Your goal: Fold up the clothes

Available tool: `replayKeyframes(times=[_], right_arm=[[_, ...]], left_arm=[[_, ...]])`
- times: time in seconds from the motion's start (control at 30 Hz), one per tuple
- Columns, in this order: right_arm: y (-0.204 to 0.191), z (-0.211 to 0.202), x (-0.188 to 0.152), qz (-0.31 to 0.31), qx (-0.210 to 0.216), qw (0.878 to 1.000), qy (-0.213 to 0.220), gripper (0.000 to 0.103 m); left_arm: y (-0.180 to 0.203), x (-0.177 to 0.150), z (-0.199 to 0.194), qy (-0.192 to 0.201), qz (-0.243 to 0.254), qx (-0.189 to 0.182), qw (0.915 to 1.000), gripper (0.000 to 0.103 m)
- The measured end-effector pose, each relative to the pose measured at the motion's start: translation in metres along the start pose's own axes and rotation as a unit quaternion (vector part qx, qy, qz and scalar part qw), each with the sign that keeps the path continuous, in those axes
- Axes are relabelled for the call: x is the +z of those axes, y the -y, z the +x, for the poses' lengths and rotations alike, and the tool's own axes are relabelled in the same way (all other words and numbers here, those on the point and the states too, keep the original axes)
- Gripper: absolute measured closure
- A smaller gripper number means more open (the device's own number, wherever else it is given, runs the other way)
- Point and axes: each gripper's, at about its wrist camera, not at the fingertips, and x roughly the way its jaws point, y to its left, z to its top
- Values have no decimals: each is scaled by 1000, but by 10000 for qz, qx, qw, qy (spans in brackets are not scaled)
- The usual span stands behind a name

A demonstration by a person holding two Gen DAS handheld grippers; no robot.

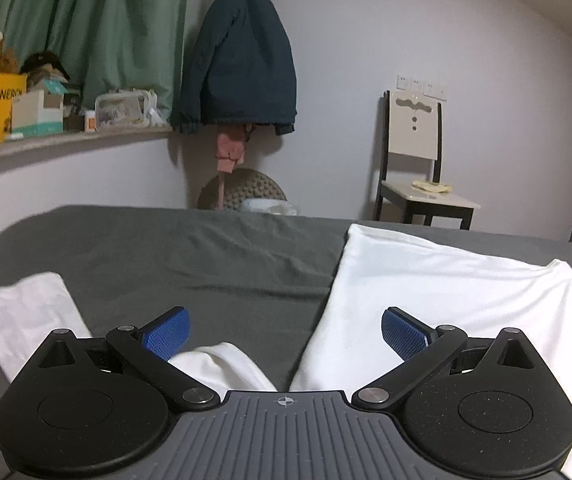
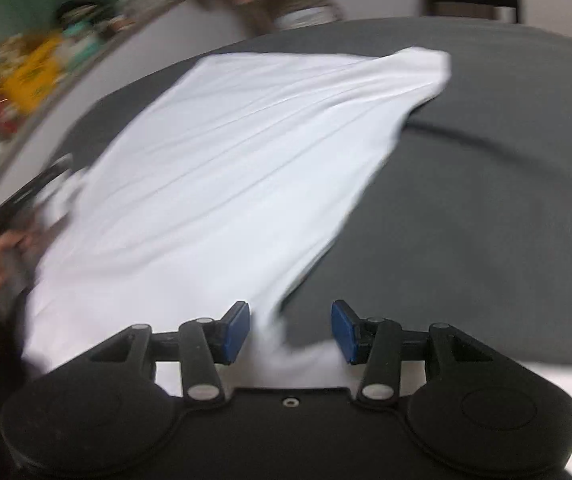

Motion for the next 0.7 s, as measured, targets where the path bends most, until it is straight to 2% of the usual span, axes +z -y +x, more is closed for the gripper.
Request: replayKeyframes(times=[0.03, 0.13, 0.2, 0.27, 0.33, 0.43, 0.5, 0.6, 0.7], right_arm=[[-7, -6, -10, -45, 72, 10000, 17, 58], [-31, -11, -29, -415, -275, 9988, -2, 58], [-46, -14, -38, -399, -567, 9975, 131, 58], [-58, -18, -46, -229, -701, 9968, 293, 58], [-68, -8, -47, -132, -831, 9960, 310, 49], [-80, 6, -57, 3, -1112, 9934, 297, 49], [-89, 7, -66, 175, -867, 9935, 717, 49], [-102, 9, -78, 627, -40, 9894, 1307, 49], [-121, 23, -82, 640, 419, 9859, 1487, 49]], left_arm=[[0, 3, -6, 11, 21, -9, 10000, 0], [-6, 13, -28, 73, -145, -81, 9998, 0], [-15, 19, -42, 37, -355, -62, 9993, 0], [-32, 25, -56, -4, -550, 17, 9985, 0], [-57, 32, -66, -89, -859, 99, 9962, 0], [-107, 40, -71, -340, -1475, 275, 9881, 0], [-139, 41, -68, -359, -1809, 501, 9816, 0], [-185, 38, -50, -469, -2460, 709, 9655, 0], [-221, 32, -16, -748, -2900, 1013, 9487, 0]])
